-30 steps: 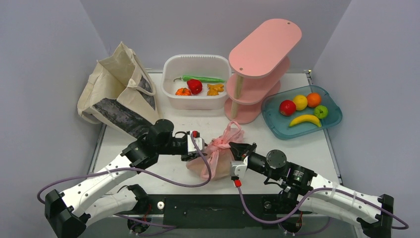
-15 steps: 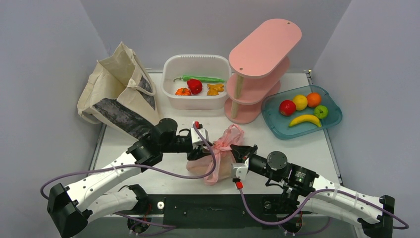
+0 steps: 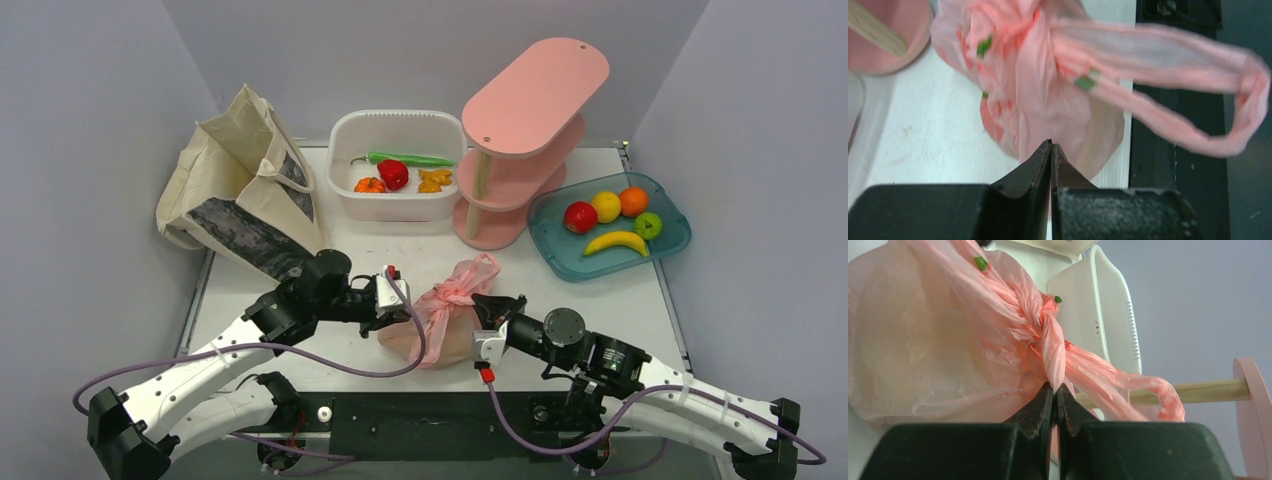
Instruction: Untie the knot of the grocery bags and take out the mixed food
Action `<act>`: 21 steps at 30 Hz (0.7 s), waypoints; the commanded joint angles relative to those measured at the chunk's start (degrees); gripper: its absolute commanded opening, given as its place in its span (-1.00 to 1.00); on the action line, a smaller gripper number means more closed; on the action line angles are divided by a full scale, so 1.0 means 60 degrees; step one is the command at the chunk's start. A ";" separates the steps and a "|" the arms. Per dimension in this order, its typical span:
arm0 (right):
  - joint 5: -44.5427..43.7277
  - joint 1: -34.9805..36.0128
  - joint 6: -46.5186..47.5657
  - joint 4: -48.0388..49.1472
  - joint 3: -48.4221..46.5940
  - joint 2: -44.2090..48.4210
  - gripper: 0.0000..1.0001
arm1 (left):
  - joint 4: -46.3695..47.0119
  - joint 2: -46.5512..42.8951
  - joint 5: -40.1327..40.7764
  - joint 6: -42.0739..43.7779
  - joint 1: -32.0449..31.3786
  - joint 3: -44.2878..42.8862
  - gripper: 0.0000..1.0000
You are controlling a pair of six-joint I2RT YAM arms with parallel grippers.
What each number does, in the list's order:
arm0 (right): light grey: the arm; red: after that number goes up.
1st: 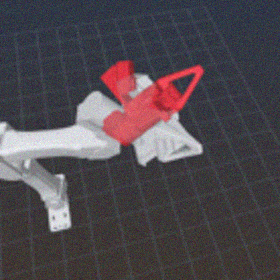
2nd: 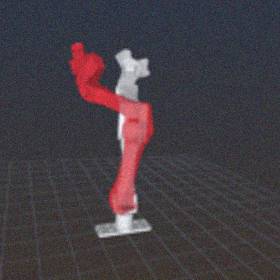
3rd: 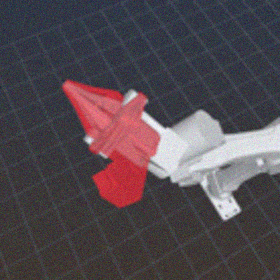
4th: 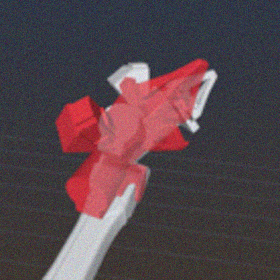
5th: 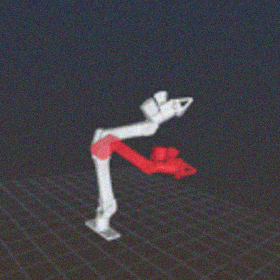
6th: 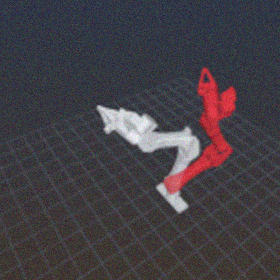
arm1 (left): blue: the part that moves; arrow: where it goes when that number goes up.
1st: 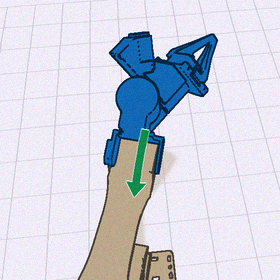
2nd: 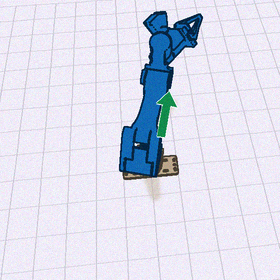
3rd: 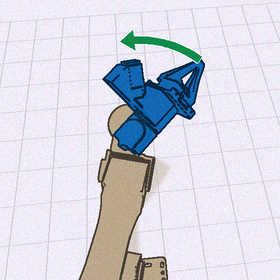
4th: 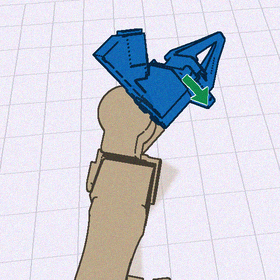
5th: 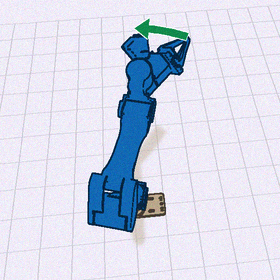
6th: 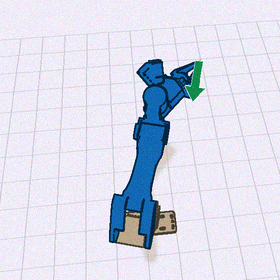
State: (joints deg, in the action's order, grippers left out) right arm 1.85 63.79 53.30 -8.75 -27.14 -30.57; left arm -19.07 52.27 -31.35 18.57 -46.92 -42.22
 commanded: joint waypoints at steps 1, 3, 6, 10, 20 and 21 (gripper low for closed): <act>-0.0676 0.0033 -0.0174 -0.0143 -0.0048 0.0482 -1.00 | -0.1742 -0.0629 -0.0264 0.1044 0.0560 0.0115 -1.00; -0.0779 0.0033 -0.0256 -0.0394 -0.0022 0.0638 -1.00 | -0.2230 -0.0879 -0.0306 0.1435 0.0807 0.0199 -1.00; -0.0910 0.0018 -0.0421 -0.0507 0.0006 0.0800 -1.00 | -0.2682 -0.1181 -0.0303 0.1923 0.1209 0.0198 -1.00; -0.0947 0.0011 -0.0582 -0.0405 0.0021 0.0792 -1.00 | -0.1897 -0.1152 -0.0327 0.0816 0.1459 -0.0057 -0.48; -0.0719 0.0032 -0.0557 -0.0098 -0.0027 0.0588 -1.00 | 0.0821 0.0935 -0.0176 -0.0743 0.0188 -0.0899 -0.04; -0.0689 0.0032 -0.0550 -0.0096 -0.0044 0.0593 -1.00 | 0.0952 0.1259 -0.0149 -0.0727 0.0030 -0.0967 -0.03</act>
State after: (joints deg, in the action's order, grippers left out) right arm -2.15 63.79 50.54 -12.86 -27.09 -26.55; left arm -23.88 56.47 -33.41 17.43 -44.58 -44.42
